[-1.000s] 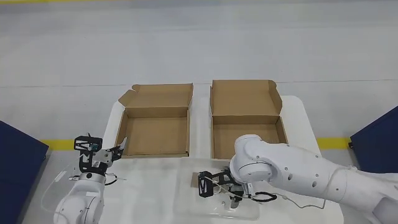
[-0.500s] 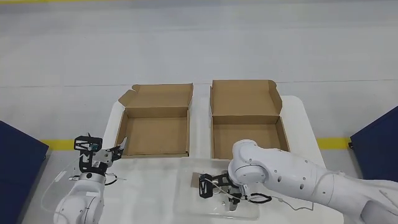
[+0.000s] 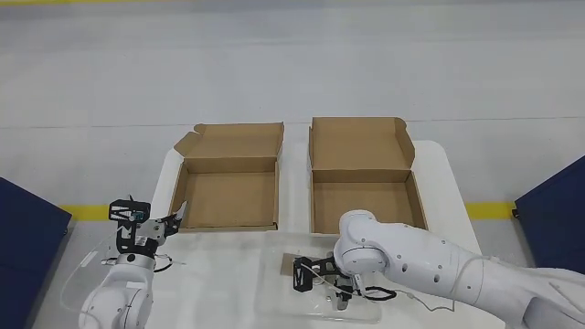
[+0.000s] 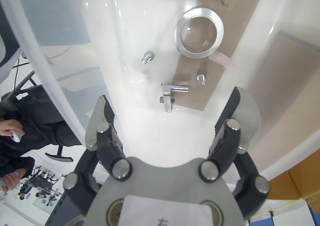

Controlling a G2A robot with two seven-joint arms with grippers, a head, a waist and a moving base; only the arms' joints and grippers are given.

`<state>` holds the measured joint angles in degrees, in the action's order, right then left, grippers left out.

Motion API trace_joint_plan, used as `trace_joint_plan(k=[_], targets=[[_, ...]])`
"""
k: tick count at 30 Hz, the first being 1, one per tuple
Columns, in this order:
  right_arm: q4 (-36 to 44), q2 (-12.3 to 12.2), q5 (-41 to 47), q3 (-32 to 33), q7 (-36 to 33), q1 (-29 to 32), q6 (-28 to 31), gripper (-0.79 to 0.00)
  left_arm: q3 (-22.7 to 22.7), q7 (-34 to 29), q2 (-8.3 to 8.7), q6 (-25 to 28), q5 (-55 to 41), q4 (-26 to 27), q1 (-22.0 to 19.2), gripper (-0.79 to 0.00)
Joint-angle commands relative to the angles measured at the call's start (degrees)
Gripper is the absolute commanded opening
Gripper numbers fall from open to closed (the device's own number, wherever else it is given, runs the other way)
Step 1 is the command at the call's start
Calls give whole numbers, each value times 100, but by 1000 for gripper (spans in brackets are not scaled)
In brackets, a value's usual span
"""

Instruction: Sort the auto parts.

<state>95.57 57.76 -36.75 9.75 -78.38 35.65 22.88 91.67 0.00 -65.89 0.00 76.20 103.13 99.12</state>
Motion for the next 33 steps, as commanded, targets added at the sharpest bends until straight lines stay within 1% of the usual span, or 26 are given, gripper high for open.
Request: trace_joint_plan(k=[1,8,11,16,18,20,21,23,24,29,33], targets=[[-11,11,-62,9,20,44,-77,0,0,0,0,0,0,0,0,0],[-7,17,-121,8,14,57,-95,0,0,0,0,0,0,0,0,0],[-38,23,-364,-1,134,140,-194,0,0,0,0,0,0,0,0,0],[-82,47,-496,56,192,194,-172,0,0,0,0,0,0,0,0,0],[-93,55,-541,85,197,210,-189,-114,0,0,0,0,0,0,0,0],[-90,61,-565,118,190,225,-197,-197,0,0,0,0,0,0,0,0],[-95,62,-580,137,174,228,-208,-277,0,0,0,0,0,0,0,0],[-94,66,-602,170,143,240,-223,-376,0,0,0,0,0,0,0,0],[-94,67,-615,188,136,244,-218,-397,0,0,0,0,0,0,0,0],[-127,76,-629,269,135,283,-175,-449,0,0,0,0,0,0,0,0],[-156,91,-658,316,123,319,-160,-474,0,0,0,0,0,0,0,0]])
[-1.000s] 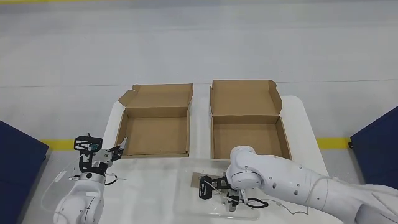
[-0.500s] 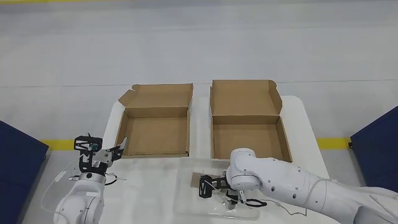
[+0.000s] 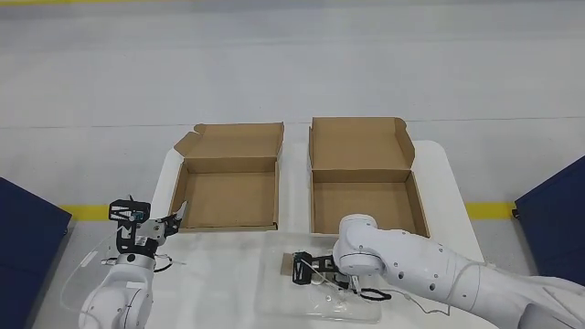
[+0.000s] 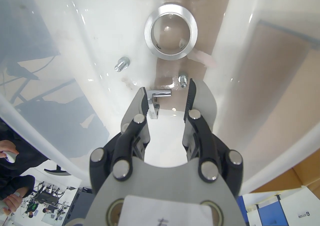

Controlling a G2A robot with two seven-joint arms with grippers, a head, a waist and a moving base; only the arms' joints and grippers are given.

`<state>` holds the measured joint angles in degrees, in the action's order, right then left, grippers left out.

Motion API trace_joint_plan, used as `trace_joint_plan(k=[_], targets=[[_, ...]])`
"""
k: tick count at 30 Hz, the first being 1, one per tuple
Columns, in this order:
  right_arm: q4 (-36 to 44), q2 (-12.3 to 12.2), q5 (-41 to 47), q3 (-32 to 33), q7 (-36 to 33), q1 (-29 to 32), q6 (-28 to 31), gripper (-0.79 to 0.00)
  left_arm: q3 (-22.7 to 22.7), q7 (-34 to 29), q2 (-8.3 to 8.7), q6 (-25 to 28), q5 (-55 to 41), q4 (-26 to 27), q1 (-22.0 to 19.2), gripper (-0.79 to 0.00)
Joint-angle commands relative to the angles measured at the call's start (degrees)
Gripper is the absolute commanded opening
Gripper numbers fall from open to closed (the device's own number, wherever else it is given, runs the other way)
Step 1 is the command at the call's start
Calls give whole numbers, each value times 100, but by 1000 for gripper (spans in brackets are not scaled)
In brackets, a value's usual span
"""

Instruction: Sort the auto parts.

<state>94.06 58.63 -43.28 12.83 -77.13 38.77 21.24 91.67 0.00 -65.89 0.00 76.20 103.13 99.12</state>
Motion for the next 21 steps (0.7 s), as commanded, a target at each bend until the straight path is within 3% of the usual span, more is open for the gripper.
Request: trace_joint_plan(k=[1,21], targets=[[-10,8,-12,19,-5,15,11,-474,0,0,0,0,0,0,0,0],[-334,113,-254,245,264,215,37,-551,0,0,0,0,0,0,0,0]])
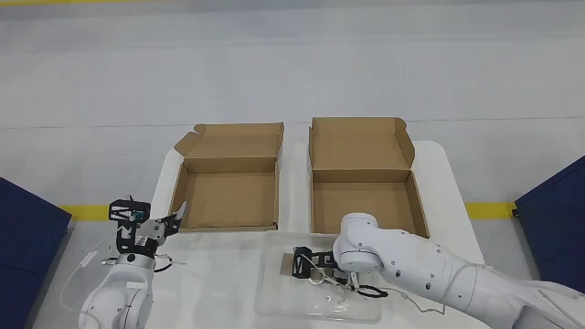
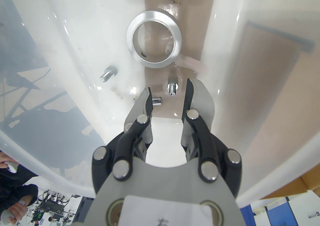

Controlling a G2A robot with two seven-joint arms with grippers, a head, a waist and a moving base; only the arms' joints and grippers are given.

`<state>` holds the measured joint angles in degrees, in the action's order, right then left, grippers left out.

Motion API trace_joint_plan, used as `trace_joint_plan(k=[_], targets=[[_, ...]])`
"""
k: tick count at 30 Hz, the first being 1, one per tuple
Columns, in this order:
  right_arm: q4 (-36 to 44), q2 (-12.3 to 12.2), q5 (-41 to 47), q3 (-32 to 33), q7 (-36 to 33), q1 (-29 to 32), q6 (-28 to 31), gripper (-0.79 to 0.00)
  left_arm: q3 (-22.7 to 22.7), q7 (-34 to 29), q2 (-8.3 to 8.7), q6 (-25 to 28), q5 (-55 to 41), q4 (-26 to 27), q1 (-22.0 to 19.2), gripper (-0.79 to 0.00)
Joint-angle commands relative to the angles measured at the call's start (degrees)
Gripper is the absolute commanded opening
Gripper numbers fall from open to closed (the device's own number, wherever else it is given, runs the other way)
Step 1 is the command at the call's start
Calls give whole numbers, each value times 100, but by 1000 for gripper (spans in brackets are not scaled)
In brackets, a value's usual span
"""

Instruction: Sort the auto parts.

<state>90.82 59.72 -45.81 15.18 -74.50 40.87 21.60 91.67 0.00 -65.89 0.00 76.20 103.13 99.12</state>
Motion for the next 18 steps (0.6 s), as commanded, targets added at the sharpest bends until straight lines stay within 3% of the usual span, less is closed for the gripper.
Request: trace_joint_plan(k=[1,14,18], targets=[[-16,10,-2,21,8,14,10,-560,0,0,0,0,0,0,0,0],[-76,87,-146,141,55,96,63,-677,0,0,0,0,0,0,0,0],[-102,111,-140,173,-9,116,73,-785,0,0,0,0,0,0,0,0]])
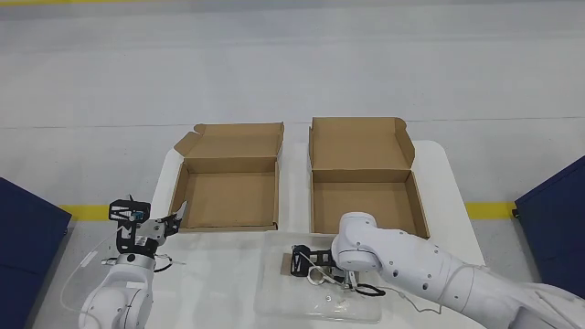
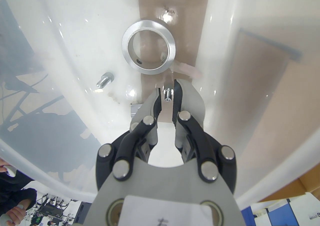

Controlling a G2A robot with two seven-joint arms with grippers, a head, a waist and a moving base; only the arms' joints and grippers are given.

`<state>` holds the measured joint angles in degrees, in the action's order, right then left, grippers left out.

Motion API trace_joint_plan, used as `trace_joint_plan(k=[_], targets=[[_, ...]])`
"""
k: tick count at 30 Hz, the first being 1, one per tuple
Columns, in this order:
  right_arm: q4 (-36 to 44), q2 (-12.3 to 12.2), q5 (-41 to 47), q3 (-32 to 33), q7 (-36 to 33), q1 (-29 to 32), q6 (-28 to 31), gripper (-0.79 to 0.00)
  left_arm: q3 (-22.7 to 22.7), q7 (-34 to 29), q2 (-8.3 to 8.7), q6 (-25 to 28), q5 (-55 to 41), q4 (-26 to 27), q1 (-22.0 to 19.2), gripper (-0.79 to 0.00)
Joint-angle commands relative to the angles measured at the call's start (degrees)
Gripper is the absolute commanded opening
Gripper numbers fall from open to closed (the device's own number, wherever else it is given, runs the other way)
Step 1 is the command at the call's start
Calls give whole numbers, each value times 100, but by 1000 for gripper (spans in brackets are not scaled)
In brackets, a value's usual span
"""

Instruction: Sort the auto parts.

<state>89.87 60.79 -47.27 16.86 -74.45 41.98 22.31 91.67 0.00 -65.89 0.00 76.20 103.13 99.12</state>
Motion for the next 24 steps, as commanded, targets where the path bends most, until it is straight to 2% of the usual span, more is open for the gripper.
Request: trace_joint_plan(k=[1,13,24], targets=[[-13,11,14,13,-34,9,5,-785,0,0,0,0,0,0,0,0],[-2,82,49,116,-218,40,-12,-785,0,0,0,0,0,0,0,0],[596,-118,93,477,-461,248,-168,-785,0,0,0,0,0,0,0,0]])
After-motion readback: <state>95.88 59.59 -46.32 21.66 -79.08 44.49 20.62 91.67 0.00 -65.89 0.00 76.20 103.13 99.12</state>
